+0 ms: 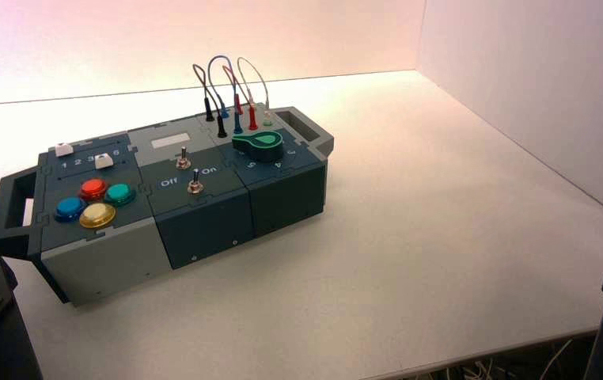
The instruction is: Close both grippers.
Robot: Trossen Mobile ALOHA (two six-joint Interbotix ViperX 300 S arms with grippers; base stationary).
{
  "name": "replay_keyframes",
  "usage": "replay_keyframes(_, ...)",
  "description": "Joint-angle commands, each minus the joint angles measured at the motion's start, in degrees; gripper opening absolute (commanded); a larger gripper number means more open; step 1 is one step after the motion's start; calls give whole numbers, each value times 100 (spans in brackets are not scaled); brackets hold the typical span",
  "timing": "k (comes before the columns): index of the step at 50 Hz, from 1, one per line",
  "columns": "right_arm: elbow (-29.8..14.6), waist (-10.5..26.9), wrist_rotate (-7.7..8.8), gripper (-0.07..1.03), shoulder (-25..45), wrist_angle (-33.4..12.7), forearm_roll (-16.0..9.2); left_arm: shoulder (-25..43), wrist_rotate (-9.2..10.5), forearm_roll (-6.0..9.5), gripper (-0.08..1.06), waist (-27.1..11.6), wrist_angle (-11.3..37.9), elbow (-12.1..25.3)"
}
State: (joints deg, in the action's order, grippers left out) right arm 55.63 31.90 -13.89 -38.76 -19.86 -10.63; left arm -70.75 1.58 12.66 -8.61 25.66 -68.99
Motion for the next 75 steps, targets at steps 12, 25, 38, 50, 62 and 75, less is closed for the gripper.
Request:
replay_keyframes(12, -141, -18, -62, 20, -105, 44, -193, -545, 114, 0, 8, 0, 0, 70)
replay_keyframes(25, -114, -26, -79, -2, -246, 62, -272, -448, 97, -44, -4, -9, 255, 53)
replay_keyframes(38, -114, -26, -70, -2, -281, 53, -378, -149, 62, -44, -4, 0, 264, 105)
replay_keyframes(50, -88, -26, -53, -2, -290, 123, -352, -158, 70, -18, -4, 0, 334, 97)
replay_keyframes(62, -88, -26, -53, -2, -290, 105, -352, -176, 79, 9, -4, -9, 396, 141)
replay_keyframes(75, -79, -26, -44, -2, -290, 105, -334, -176, 79, 79, -4, -35, 396, 114)
